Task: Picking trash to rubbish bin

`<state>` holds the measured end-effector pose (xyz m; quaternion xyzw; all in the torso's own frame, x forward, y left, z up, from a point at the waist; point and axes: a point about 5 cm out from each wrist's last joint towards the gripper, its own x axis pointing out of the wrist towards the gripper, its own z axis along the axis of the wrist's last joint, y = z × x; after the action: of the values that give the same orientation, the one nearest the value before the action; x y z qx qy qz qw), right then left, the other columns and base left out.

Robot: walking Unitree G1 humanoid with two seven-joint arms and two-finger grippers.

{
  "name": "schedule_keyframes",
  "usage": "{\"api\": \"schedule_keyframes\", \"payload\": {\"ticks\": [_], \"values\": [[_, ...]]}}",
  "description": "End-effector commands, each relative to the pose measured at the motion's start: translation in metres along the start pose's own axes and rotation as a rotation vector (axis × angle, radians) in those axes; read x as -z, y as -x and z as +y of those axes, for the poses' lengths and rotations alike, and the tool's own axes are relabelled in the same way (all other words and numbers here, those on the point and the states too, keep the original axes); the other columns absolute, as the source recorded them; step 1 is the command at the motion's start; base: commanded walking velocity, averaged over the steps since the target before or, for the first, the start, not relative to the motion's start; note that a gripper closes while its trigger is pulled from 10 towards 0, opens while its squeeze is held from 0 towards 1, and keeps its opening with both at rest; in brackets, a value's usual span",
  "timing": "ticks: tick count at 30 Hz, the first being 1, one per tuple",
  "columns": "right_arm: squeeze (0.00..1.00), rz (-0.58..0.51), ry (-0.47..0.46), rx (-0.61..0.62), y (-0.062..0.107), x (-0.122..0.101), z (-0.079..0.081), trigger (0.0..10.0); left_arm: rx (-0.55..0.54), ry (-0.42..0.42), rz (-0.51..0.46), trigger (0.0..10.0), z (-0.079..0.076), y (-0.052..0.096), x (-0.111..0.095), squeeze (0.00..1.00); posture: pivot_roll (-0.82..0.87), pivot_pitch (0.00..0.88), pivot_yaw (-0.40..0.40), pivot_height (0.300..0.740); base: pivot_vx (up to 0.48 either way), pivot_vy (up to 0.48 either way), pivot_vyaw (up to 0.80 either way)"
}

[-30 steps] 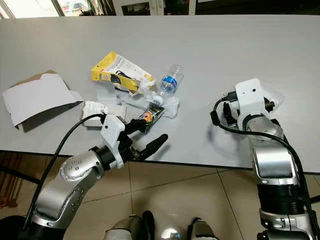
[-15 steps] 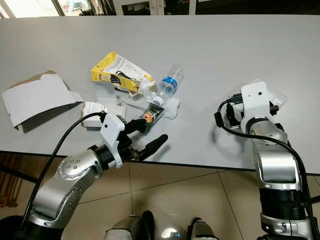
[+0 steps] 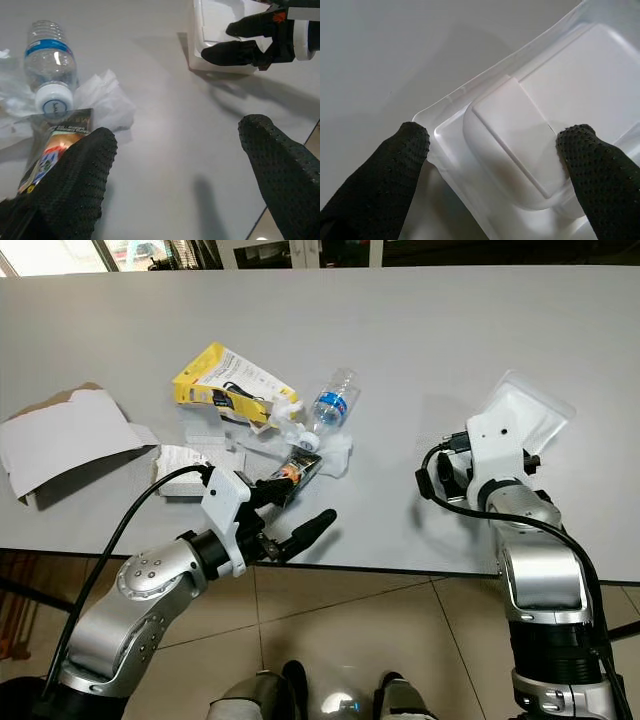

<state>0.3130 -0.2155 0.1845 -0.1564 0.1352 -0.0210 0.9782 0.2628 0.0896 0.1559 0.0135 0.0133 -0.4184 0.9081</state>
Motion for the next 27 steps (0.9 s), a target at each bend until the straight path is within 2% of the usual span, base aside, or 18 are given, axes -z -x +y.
{"api": "schedule_keyframes", "payload": {"ticks": [1, 4, 5, 6, 7, 9, 10, 12, 14, 15, 16, 18, 19, 20, 21, 22, 27], "values": [[0.0, 0.126, 0.001, -0.035, -0.001, 0.026, 0.007, 10.0, 0.002, -0.004, 0.013, 10.0, -0.001, -0.001, 0.002, 0.0, -0.01, 0.228, 0.105, 0.74, 0.0, 0.0, 0.0], [0.0, 0.184, -0.021, -0.066, 0.001, 0.044, 0.012, 10.0, 0.001, -0.003, 0.013, 10.0, -0.001, -0.001, 0.002, 0.0, -0.01, 0.229, 0.103, 0.74, 0.0, 0.0, 0.0], [0.0, 0.202, -0.024, -0.077, 0.001, 0.049, 0.014, 8.9, 0.001, -0.003, 0.014, 10.0, -0.001, 0.0, 0.003, 0.0, -0.01, 0.229, 0.103, 0.74, 0.0, 0.0, 0.0], [0.0, 0.214, -0.026, -0.083, 0.001, 0.052, 0.015, 8.9, 0.001, -0.003, 0.015, 10.0, -0.001, 0.0, 0.003, 0.0, -0.01, 0.229, 0.103, 0.74, 0.0, 0.0, 0.0], [0.0, 0.225, -0.031, -0.092, 0.002, 0.055, 0.017, 4.6, 0.0, -0.002, 0.017, 10.0, -0.001, 0.0, 0.004, 0.0, -0.01, 0.229, 0.103, 0.74, 0.0, 0.0, 0.0], [0.0, 0.243, -0.046, -0.104, 0.002, 0.06, 0.019, 4.4, -0.002, -0.002, 0.019, 10.0, -0.001, 0.001, 0.004, 0.0, -0.01, 0.234, 0.1, 0.74, 0.0, 0.0, 0.0], [0.0, 0.257, -0.052, -0.109, 0.002, 0.063, 0.02, 2.7, -0.002, -0.002, 0.019, 10.0, -0.001, 0.001, 0.004, 0.0, -0.01, 0.234, 0.1, 0.74, 0.0, 0.0, 0.0], [0.0, 0.267, -0.054, -0.111, 0.002, 0.066, 0.02, 2.7, -0.002, -0.002, 0.02, 10.0, -0.001, 0.001, 0.004, 0.0, -0.01, 0.234, 0.1, 0.74, 0.0, 0.0, 0.0], [0.0, 0.296, -0.075, -0.127, 0.003, 0.074, 0.023, 4.3, -0.002, -0.003, 0.021, 10.0, -0.002, 0.001, 0.004, 0.0, 0.0, 0.238, 0.099, 0.74, 0.0, 0.0, 0.0], [0.0, 0.309, -0.086, -0.134, 0.003, 0.077, 0.025, 7.2, -0.002, -0.003, 0.022, 10.0, -0.002, 0.001, 0.004, 0.0, 0.0, 0.238, 0.099, 0.74, 0.0, 0.0, 0.0], [0.0, 0.327, -0.097, -0.142, 0.004, 0.083, 0.026, 7.5, -0.002, -0.003, 0.024, 10.0, -0.002, 0.001, 0.004, 0.0, 0.0, 0.239, 0.099, 0.74, 0.0, 0.0, 0.0], [0.0, 0.333, -0.102, -0.147, 0.004, 0.085, 0.027, 7.3, -0.002, -0.003, 0.025, 10.0, -0.002, 0.002, 0.004, 0.0, 0.0, 0.239, 0.099, 0.74, 0.0, 0.0, 0.0], [0.0, 0.34, -0.113, -0.155, 0.004, 0.088, 0.028, 4.7, -0.002, -0.004, 0.026, 10.0, -0.002, 0.002, 0.004, 0.0, 0.0, 0.239, 0.1, 0.74, 0.0, 0.0, 0.0], [0.0, 0.346, -0.123, -0.156, 0.004, 0.09, 0.028, 1.5, -0.001, -0.004, 0.027, 10.0, -0.003, 0.002, 0.005, 0.0, 0.0, 0.239, 0.101, 0.74, 0.0, 0.0, 0.0], [0.0, 0.35, -0.129, -0.156, 0.005, 0.092, 0.028, 1.5, -0.001, -0.004, 0.027, 10.0, -0.003, 0.002, 0.005, 0.0, 0.0, 0.239, 0.101, 0.74, 0.0, 0.0, 0.0], [0.0, 0.355, -0.134, -0.159, 0.005, 0.093, 0.029, 0.0, -0.001, -0.005, 0.028, 10.0, -0.003, 0.002, 0.005, 0.0, 0.0, 0.239, 0.102, 0.74, 0.0, 0.0, 0.0], [0.0, 0.368, -0.151, -0.167, 0.005, 0.098, 0.03, 0.0, 0.0, -0.006, 0.031, 10.0, -0.003, 0.002, 0.005, 0.0, 0.0, 0.24, 0.103, 0.74, 0.0, 0.0, 0.0]]}}
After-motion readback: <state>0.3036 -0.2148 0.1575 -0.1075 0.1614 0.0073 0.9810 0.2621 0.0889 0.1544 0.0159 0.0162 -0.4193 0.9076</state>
